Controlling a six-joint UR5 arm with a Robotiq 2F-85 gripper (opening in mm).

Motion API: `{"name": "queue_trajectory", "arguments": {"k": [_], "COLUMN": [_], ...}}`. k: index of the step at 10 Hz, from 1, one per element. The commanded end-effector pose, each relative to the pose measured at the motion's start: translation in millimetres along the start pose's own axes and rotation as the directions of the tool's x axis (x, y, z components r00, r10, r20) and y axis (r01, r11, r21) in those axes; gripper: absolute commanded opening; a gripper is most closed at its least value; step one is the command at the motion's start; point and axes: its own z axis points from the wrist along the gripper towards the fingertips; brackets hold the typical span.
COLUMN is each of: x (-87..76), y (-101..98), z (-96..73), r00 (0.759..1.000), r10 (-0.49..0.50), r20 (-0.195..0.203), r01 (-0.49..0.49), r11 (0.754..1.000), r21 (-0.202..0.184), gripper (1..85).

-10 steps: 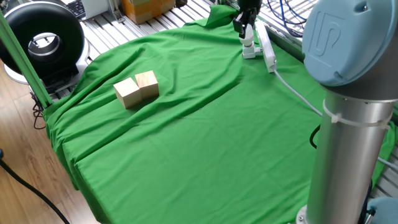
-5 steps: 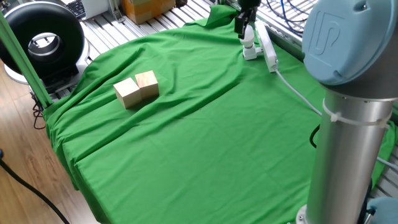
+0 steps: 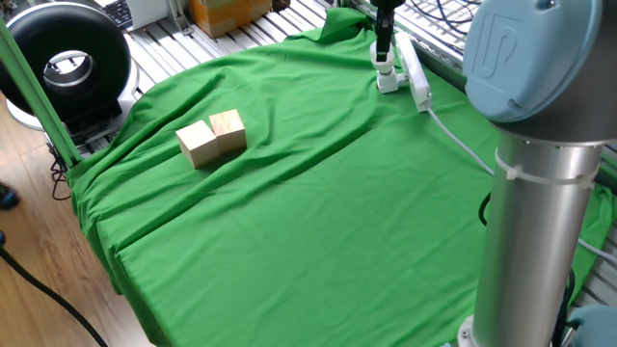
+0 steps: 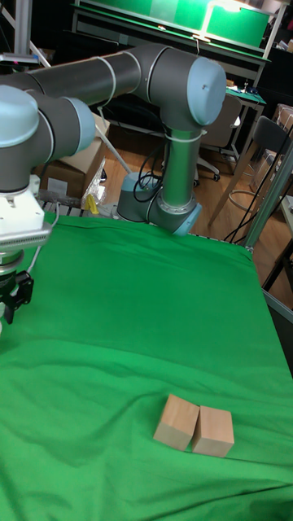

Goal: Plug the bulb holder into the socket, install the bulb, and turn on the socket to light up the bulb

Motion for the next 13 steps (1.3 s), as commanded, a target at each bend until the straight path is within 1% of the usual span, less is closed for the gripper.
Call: {"name": "queue_trajectory", "arguments": {"k": [1, 2, 3, 4, 6, 8, 9, 10, 11, 12, 13], "x": [-2.7, -2.6, -2.1, -3.7, -2.3, 2.8, 3.4, 3.8, 4.8, 5.1, 3.6], "y": [12.4, 9.8, 0.3, -0.7, -5.3, -16.5, -19.5, -19.7, -22.7, -20.9, -20.5], "z": [-1.9, -1.3, -0.4, -0.1, -0.1, -0.5, -0.8, -1.0, -1.0, -0.6, -0.5], "r00": [0.986, 0.978, 0.968, 0.962, 0.957, 0.962, 0.968, 0.977, 0.984, 0.991, 0.994], "r10": [-0.165, -0.207, -0.249, -0.271, -0.288, -0.272, -0.249, -0.211, -0.171, -0.132, -0.105], "r20": [0.024, 0.023, 0.013, 0.017, 0.007, -0.022, -0.028, -0.031, -0.039, -0.037, -0.028], "r01": [0.166, 0.208, 0.249, 0.271, 0.288, 0.272, 0.25, 0.213, 0.175, 0.136, 0.108], "r11": [0.985, 0.977, 0.968, 0.962, 0.957, 0.961, 0.966, 0.973, 0.978, 0.983, 0.986], "r21": [-0.051, -0.042, -0.01, -0.005, 0.011, 0.047, 0.065, 0.086, 0.117, 0.126, 0.127], "gripper": [70.0, 66.3, 65.3, 63.7, 58.0, 43.0, 37.0, 22.3, 14.3, 6.0, 2.3]}}
